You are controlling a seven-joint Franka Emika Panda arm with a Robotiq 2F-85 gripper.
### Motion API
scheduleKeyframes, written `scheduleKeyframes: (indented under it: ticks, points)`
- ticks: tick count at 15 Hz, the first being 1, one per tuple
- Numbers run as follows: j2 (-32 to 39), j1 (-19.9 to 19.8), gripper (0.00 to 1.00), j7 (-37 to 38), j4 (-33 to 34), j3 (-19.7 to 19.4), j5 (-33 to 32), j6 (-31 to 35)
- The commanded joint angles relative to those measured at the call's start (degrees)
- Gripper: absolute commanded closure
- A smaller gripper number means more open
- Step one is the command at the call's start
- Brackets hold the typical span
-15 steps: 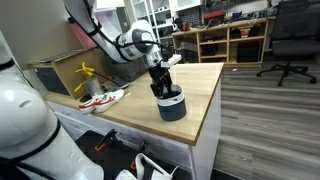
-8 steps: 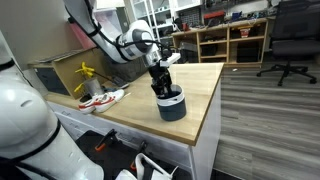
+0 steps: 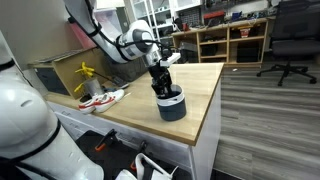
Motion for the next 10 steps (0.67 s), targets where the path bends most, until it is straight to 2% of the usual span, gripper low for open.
scheduleKeyframes:
  ticks: [1,3,5,10]
  points:
    - [-2.2,-1.1,0.45,-1.3,-1.7,-0.1,2.0,2.5]
    - [-3.0,-1.6,0.52,-1.7,-2.4,-0.3,3.3,3.9]
    - [-4.1,-2.1,0.53,-2.6,-3.1,-0.5,4.6,5.0]
    - [-6.7,-2.7,0.53,-3.2,-5.4,-1.5,3.8,5.9]
